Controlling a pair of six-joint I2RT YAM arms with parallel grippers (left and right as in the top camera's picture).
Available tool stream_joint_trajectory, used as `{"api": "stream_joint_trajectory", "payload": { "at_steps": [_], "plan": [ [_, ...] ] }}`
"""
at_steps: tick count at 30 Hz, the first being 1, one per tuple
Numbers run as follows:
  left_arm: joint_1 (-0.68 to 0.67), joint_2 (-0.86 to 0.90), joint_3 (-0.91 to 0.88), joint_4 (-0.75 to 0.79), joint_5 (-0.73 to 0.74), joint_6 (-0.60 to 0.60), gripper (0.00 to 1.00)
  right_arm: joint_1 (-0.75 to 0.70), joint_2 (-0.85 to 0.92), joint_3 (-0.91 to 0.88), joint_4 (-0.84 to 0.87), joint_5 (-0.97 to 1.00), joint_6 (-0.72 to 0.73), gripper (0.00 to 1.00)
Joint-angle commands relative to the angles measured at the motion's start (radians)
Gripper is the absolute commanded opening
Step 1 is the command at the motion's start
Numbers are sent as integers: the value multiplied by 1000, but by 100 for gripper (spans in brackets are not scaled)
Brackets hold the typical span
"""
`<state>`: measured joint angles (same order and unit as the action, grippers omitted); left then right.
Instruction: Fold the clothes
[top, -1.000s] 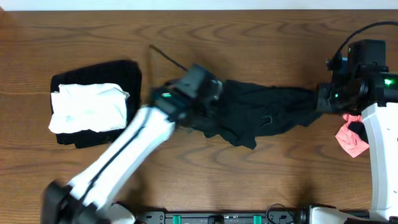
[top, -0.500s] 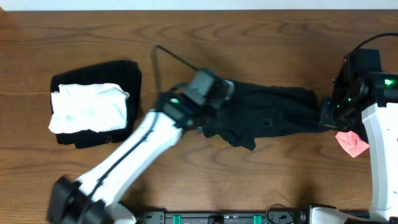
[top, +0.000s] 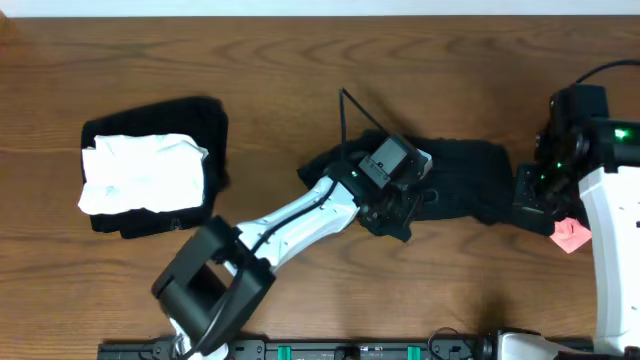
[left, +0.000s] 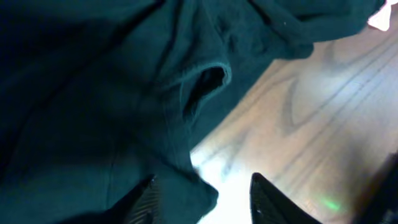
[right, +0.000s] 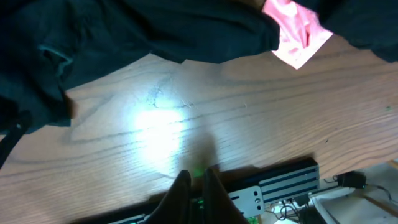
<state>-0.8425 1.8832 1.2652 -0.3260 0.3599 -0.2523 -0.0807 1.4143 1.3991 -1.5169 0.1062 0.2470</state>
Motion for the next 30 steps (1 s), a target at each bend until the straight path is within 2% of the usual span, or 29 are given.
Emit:
{"api": "stream_joint_trajectory", "payload": {
  "at_steps": [1, 5, 10, 14, 19, 30],
  "plan": [
    [-3, 40, -6, 16, -8, 6, 53, 10, -16, -30, 21, 1, 14, 16],
    [-14, 68, -6, 27, -8, 6, 61, 10, -16, -39, 68, -57, -2, 34],
    [-31, 77, -6, 124, -14, 30, 65, 10, -16, -39, 118, -145, -36, 43],
    [-31, 77, -6, 174, -66, 39, 65, 10, -16, -39, 138, -167, -39, 45],
    [-31, 98, -6, 206, -92, 126, 65, 10, -16, -39, 142, -167, -39, 45],
    [-31, 166, -6, 332, -100, 140, 64, 10, -16, -40, 148, -167, -43, 45]
  ]
}}
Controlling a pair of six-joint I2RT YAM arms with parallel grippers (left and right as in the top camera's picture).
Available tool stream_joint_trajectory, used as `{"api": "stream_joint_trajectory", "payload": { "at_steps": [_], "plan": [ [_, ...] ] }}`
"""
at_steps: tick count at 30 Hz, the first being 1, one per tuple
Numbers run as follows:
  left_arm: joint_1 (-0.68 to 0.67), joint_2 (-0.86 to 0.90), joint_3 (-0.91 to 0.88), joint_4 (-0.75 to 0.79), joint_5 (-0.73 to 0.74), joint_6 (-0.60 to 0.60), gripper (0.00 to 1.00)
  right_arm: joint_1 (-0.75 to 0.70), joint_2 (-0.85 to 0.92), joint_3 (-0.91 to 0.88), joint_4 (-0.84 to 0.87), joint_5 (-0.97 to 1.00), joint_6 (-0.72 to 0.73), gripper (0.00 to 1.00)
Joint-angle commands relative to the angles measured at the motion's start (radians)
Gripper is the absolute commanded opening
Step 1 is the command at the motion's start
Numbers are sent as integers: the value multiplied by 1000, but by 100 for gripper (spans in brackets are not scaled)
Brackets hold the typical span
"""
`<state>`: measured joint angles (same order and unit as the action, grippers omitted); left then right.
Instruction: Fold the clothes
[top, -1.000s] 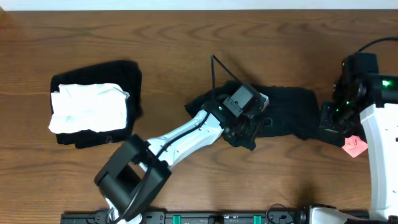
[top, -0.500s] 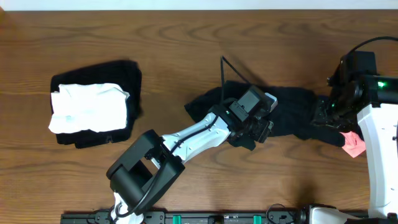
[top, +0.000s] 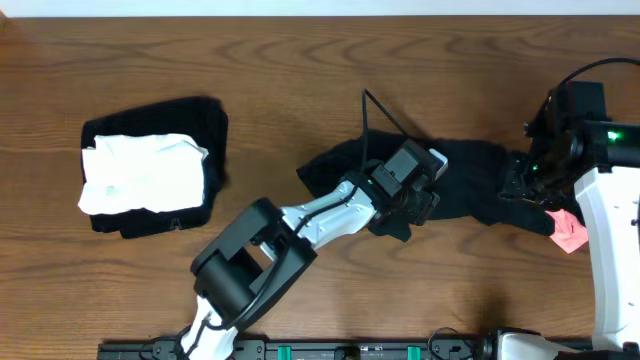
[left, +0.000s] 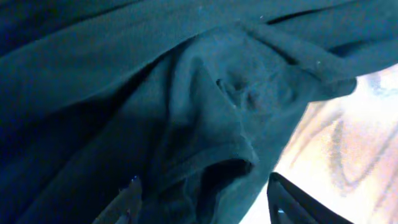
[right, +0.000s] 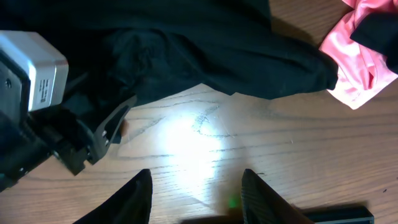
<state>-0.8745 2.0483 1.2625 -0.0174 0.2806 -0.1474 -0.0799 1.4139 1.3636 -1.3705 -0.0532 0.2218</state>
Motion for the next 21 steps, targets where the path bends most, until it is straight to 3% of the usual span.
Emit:
{"api": "stream_joint_trajectory", "payload": {
  "at_steps": [1, 10, 19, 21],
  "plan": [
    [0, 1, -4, 30, -32, 36, 61, 10, -15, -4, 2, -8, -18, 45],
    [1, 4, -4, 70, -58, 39, 44, 10, -15, -4, 1, -7, -21, 45],
    [-15, 49, -4, 64, -57, 39, 51, 11, -15, -5, 1, -7, -21, 44],
    [-15, 50, -4, 56, -58, 39, 40, 13, -15, -5, -2, -7, -21, 44]
  ]
}}
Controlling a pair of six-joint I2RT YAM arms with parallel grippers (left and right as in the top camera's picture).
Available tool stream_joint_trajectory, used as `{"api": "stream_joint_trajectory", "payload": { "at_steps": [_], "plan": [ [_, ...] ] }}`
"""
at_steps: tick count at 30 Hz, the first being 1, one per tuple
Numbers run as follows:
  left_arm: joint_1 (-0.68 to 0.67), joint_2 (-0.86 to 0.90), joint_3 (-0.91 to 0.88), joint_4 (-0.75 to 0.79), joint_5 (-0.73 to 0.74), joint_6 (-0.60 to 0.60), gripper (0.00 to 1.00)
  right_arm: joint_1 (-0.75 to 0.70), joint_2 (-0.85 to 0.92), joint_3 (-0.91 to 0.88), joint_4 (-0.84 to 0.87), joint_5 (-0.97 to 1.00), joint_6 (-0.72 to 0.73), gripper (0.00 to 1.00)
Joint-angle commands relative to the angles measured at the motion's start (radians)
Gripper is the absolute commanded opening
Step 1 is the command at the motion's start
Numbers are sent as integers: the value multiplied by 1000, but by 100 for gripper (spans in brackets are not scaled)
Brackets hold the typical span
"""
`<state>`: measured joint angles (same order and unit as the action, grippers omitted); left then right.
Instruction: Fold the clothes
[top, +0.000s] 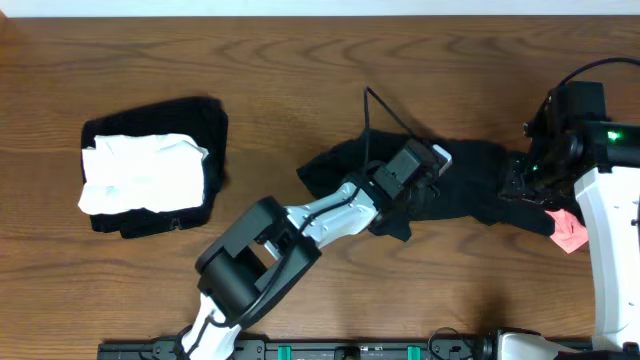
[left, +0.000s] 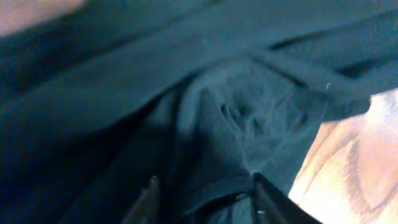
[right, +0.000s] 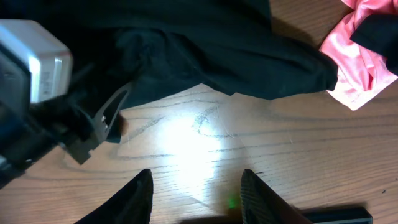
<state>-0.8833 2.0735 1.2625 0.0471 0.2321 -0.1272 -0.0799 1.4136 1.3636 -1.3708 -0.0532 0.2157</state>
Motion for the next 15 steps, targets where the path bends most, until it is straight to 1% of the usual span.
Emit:
{"api": "stream_joint_trajectory", "payload": {
  "at_steps": [1, 3, 4, 10, 12, 15],
  "plan": [
    [-6, 25, -4, -8, -9, 19, 32, 14, -15, -5, -1, -7, -15, 44],
    [-3, 18, 0, -20, -9, 19, 10, 17, -15, -5, 1, -7, -15, 44],
    [-2, 15, 7, -39, -9, 19, 6, 17, -15, -5, 2, -7, -15, 44],
    [4, -75, 60, -229, -11, 50, 6, 17, -15, -10, 19, -4, -14, 46],
    [4, -132, 67, -281, -21, 53, 6, 17, -15, -30, 54, -4, -14, 49],
    [6, -223, 67, -342, -65, 56, 6, 17, -15, -103, 134, -9, 10, 49]
  ]
}}
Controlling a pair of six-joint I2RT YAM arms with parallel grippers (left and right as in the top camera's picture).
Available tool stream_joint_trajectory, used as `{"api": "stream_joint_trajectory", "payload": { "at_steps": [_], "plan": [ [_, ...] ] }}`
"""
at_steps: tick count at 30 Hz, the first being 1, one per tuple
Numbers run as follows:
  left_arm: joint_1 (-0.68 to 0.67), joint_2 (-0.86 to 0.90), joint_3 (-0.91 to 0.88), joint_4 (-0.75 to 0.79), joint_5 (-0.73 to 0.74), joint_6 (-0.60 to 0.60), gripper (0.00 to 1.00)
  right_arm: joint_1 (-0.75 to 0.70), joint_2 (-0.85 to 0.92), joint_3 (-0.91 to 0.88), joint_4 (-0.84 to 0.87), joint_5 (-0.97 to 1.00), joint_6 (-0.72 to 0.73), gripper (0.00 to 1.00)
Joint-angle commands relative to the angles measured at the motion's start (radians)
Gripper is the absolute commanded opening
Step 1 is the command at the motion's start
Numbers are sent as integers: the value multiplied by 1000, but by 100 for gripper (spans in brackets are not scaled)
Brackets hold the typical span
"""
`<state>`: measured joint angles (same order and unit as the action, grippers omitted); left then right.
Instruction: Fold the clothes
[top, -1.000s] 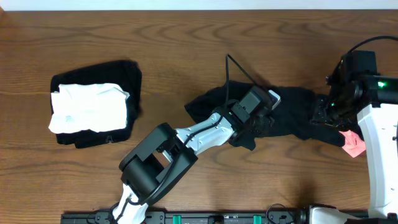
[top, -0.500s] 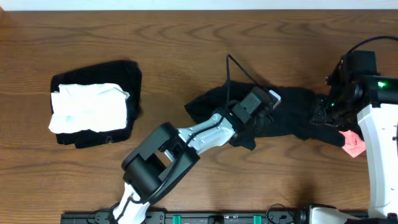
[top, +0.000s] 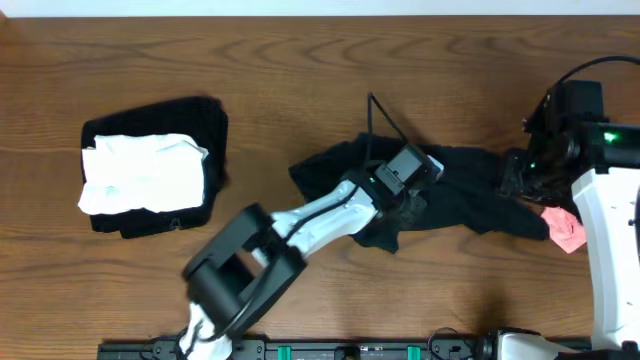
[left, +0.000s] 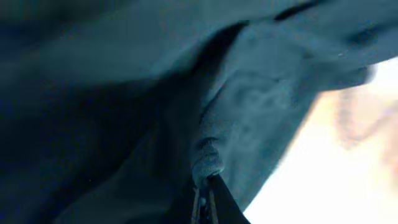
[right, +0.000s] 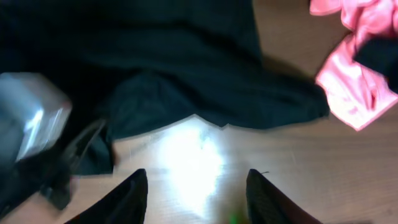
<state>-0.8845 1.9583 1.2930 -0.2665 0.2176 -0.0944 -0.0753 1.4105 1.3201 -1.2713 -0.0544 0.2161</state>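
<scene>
A crumpled black garment (top: 455, 195) lies across the middle right of the table; it fills the left wrist view (left: 261, 106) and the top of the right wrist view (right: 155, 62). My left gripper (top: 408, 205) sits on its lower middle, shut on a pinched fold of the cloth (left: 205, 163). At the garment's right end, my right gripper (top: 517, 186) hovers open over bare wood (right: 198, 199), just below the garment's edge, with nothing between its fingers.
A pink cloth (top: 565, 230) lies at the right, beside the black garment (right: 348, 81). A folded stack, black below and white on top (top: 150, 170), rests at the left. The left arm stretches diagonally from the front edge to the garment.
My left gripper was open around a fold of the black garment and is now shut on it. The garment's lower middle has bunched and shifted slightly left. The right gripper stays open.
First my left gripper was open at the garment's lower edge and my right gripper was shut near its right end. Then the right gripper stood open and the left was open over a fold further right. Now the left is shut on that fold.
</scene>
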Motion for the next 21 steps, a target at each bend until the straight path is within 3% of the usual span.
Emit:
{"api": "stream_joint_trajectory", "payload": {
  "at_steps": [1, 8, 14, 21],
  "plan": [
    [9, -133, 36, -50, -68, 24, 6, 12, -12, -87, 58, -16, 13, 49],
    [10, -240, 36, -209, -192, 51, 6, 12, -12, -319, 247, -119, 4, 43],
    [28, -248, 36, -332, -219, 49, 6, 11, -12, -395, 303, -118, 15, 41],
    [78, -248, 36, -441, -259, 48, 6, 11, -12, -395, 331, -208, -50, 50]
  ]
}}
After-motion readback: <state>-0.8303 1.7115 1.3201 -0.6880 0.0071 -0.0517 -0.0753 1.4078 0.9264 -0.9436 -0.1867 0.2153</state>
